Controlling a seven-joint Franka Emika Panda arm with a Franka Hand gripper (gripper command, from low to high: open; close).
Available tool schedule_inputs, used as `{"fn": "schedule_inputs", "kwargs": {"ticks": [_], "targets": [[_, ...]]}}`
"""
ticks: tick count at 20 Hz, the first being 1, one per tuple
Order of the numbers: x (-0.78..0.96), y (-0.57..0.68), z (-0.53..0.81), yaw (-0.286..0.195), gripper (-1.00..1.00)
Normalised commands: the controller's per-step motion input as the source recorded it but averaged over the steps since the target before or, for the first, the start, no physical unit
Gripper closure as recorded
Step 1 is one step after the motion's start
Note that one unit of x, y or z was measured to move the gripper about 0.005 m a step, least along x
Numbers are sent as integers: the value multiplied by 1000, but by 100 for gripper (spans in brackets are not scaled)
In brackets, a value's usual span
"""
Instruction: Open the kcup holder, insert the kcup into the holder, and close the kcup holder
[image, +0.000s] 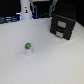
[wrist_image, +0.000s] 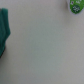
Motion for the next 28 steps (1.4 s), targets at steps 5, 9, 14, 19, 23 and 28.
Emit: {"fn": "schedule_inputs", "kwargs": {"ticks": [5,9,14,19,23,28], "targets": [[-184,503,112,-128,-100],[-248,632,74,-185,-100],[-200,631,20,-210,-100],[-199,660,-3,-205,-100],[-249,682,-47,-184,-100],[-257,692,-130,-174,-100]]}}
